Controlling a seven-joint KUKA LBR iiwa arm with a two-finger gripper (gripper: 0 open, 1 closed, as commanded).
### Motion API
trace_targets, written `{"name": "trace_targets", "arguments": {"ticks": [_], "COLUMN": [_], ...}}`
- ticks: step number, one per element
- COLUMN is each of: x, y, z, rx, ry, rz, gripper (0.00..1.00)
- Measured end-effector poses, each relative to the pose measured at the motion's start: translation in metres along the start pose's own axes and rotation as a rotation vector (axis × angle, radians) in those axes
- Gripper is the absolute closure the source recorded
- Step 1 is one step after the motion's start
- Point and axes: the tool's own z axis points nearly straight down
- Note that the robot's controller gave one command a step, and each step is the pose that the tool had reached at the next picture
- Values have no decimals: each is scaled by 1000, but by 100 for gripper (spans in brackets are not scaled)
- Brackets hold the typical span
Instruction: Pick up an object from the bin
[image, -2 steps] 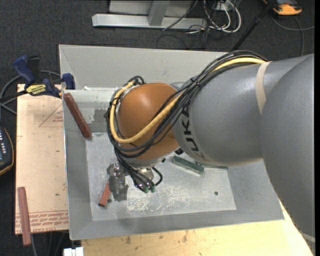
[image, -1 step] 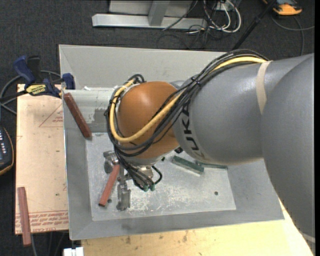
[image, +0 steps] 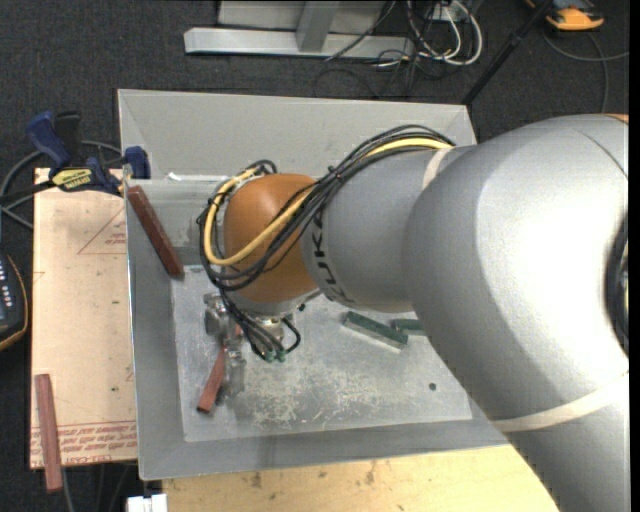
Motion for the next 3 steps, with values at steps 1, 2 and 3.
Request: {"name": "trace_targets", "arguments": {"ticks": [1,2,3], "x": [0,15,14], "y": [-1,-46,-70], "z": [-5,1,-146], "rx": [2,-2,-2], "ry": [-2,-4,-13], "rz": [-1,-10,27], "gripper": [100,100,100]}}
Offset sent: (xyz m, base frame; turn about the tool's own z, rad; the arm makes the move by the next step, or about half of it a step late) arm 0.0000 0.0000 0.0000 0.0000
